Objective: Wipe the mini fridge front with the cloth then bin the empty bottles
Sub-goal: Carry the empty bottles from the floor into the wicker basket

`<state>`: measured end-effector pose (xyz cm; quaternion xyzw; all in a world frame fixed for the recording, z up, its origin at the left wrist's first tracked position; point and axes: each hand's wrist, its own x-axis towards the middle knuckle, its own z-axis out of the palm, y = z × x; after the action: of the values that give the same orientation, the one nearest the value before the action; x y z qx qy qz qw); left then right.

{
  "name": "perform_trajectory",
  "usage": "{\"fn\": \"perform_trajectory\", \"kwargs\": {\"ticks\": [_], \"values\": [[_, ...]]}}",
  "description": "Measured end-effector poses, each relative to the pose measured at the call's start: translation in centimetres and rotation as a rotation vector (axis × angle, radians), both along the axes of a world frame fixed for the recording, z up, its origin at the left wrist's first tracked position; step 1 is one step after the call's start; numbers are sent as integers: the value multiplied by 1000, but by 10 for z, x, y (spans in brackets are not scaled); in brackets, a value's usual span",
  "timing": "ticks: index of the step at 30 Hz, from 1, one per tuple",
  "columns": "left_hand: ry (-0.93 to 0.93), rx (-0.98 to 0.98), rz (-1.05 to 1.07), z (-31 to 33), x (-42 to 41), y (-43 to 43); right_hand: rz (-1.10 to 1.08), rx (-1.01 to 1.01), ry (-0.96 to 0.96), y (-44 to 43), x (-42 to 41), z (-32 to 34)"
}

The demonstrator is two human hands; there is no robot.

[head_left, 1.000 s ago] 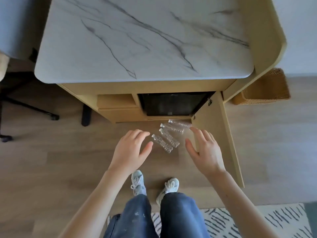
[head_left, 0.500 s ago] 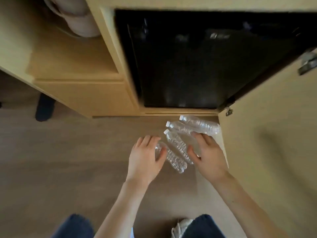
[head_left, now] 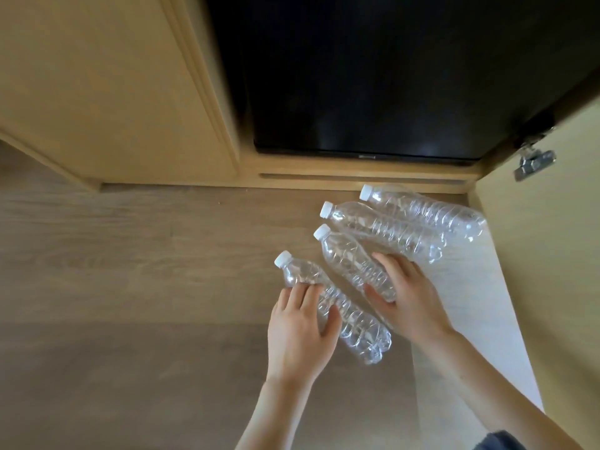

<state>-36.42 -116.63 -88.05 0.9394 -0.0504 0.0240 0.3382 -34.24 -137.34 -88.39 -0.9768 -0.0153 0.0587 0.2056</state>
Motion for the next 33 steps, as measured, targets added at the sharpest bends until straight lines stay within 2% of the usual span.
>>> {"fn": "perform_trajectory", "kwargs": {"ticks": [4, 7, 12, 17, 20, 27, 33], "values": [[-40, 2, -5, -6, -5, 2, -16, -13, 51, -2, -2, -5], [20, -7, 39, -6, -12, 3, -46, 26, 136, 0, -5, -8], [365, -293, 356, -8, -17, -12, -137, 95, 173, 8, -11, -16], [649, -516, 501, -2, -6, -27, -175, 175, 233, 15, -18, -17], [741, -607, 570, -1, -4, -32, -216, 239, 260, 17, -24, -18], [723, -660, 652, 28, 2, -32, -289, 341, 155, 20, -27, 3], [593, -605, 681, 127, -5, 1, -274, 402, 148, 49, -19, 98]]}}
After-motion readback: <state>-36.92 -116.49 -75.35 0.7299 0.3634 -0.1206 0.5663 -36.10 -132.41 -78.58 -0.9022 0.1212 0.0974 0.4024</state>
